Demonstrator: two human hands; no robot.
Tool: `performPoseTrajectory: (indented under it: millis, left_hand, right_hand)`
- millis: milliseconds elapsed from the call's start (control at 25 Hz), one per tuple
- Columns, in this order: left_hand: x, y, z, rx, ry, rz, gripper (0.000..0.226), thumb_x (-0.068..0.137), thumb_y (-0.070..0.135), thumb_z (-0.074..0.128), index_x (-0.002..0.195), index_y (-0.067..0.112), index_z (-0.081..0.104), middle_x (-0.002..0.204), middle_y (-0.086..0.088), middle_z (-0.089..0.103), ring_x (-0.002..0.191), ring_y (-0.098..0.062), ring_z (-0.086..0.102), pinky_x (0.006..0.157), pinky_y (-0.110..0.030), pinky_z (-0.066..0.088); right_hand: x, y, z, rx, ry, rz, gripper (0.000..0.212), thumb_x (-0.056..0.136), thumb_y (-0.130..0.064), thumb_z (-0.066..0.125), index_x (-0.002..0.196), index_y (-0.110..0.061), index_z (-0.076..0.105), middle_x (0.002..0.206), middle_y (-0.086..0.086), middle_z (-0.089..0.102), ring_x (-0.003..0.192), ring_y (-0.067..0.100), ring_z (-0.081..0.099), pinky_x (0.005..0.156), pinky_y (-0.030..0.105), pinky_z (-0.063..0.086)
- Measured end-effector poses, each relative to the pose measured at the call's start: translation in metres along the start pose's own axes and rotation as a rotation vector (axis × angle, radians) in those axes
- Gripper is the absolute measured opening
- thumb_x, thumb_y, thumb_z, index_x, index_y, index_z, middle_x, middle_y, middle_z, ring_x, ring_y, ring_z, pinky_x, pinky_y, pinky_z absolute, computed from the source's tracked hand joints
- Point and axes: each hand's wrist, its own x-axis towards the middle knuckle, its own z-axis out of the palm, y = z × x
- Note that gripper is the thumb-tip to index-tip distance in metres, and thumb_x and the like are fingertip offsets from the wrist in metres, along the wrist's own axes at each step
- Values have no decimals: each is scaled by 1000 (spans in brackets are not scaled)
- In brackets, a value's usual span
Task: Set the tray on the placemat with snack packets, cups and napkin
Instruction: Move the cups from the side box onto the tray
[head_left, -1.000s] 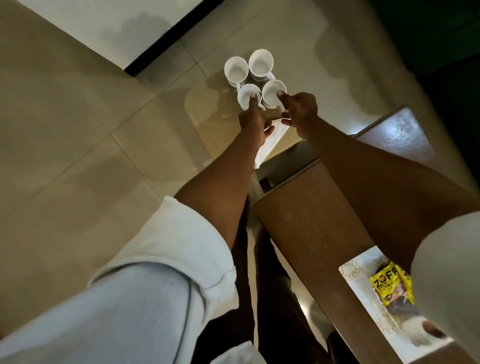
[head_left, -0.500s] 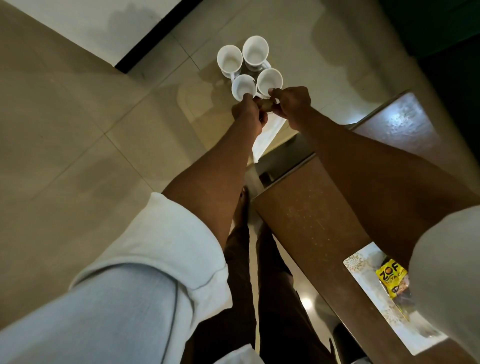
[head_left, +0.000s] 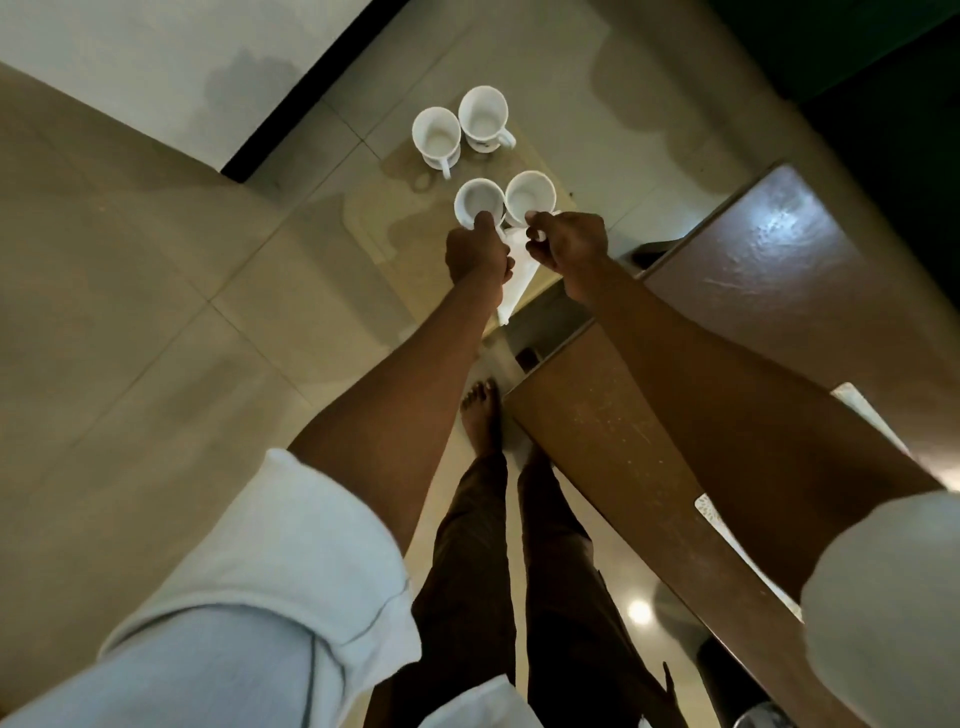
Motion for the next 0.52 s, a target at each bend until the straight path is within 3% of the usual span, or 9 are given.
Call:
performPoseTrajectory:
  millis: [120, 200, 280, 400, 520]
  left_hand:
    - [-31, -17, -3, 207, -12, 167, 38, 97, 30, 51, 104, -3, 69, 75, -15, 68, 56, -27, 62, 52, -37, 55]
    - [-71, -32, 3, 312, -85, 247, 34, 97, 30, 50, 84, 4, 68, 74, -17, 69, 63, -31, 66, 68, -51, 60]
    - [-109, -52, 11, 452, -122, 325, 42, 100, 35, 48, 84, 4, 72, 80, -19, 76, 70, -36, 73, 74, -48, 63]
    - [-155, -88, 25, 583, -192, 455, 46, 104, 37, 48, 99, 1, 75, 90, -19, 78, 73, -31, 76, 65, -36, 63]
    - [-204, -136, 52, 759, -326, 518, 44, 102, 42, 49, 95, 6, 75, 84, -17, 78, 67, -28, 74, 61, -35, 62]
  right_hand:
    - [-38, 16, -38, 127, 1, 17, 20, 86, -19, 85, 76, -7, 72, 79, 9, 76, 67, 15, 74, 62, 21, 62]
    - [-69, 30, -76, 154, 40, 21, 18, 89, -22, 82, 81, -9, 74, 82, 8, 75, 68, 12, 72, 62, 21, 61]
    - [-104, 49, -114, 136, 69, 9, 26, 93, -28, 78, 92, -2, 78, 84, 11, 75, 67, 11, 69, 65, 23, 58]
    - [-149, 86, -168, 84, 135, -48, 38, 97, -31, 71, 100, 7, 78, 80, 14, 70, 53, 4, 61, 59, 16, 46]
    - [-179, 130, -233, 286, 274, 33, 41, 94, -27, 77, 90, 13, 74, 78, 21, 65, 70, 25, 58, 71, 37, 43]
